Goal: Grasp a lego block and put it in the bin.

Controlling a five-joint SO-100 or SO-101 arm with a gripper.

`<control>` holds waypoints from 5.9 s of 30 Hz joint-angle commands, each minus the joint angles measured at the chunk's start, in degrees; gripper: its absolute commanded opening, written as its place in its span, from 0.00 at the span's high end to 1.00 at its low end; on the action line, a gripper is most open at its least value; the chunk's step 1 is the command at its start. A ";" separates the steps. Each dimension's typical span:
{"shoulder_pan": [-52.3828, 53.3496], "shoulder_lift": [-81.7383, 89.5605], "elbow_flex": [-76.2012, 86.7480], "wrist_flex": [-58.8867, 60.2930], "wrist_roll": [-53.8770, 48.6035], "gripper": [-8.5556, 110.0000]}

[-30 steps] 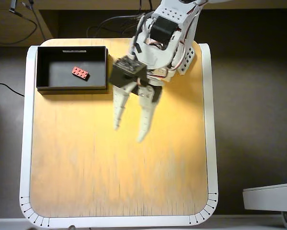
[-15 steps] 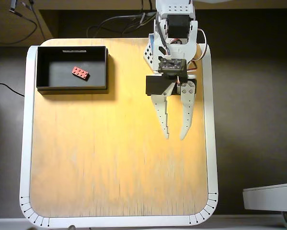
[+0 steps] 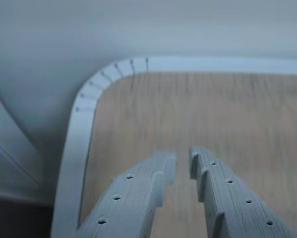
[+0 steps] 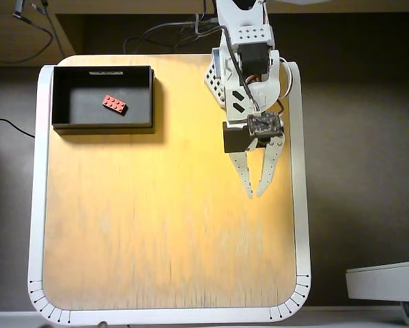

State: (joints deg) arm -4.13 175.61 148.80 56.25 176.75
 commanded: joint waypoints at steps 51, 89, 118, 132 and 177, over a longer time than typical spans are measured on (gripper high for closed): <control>-0.26 13.27 32.96 20.30 -4.22 0.93; -2.29 13.27 33.05 20.39 -12.57 0.93; -2.29 13.27 33.05 20.39 -12.57 0.93; -2.29 13.27 33.05 20.39 -12.57 0.93; -2.29 13.27 33.05 20.39 -12.66 0.93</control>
State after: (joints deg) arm -5.10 183.69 172.62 76.38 164.71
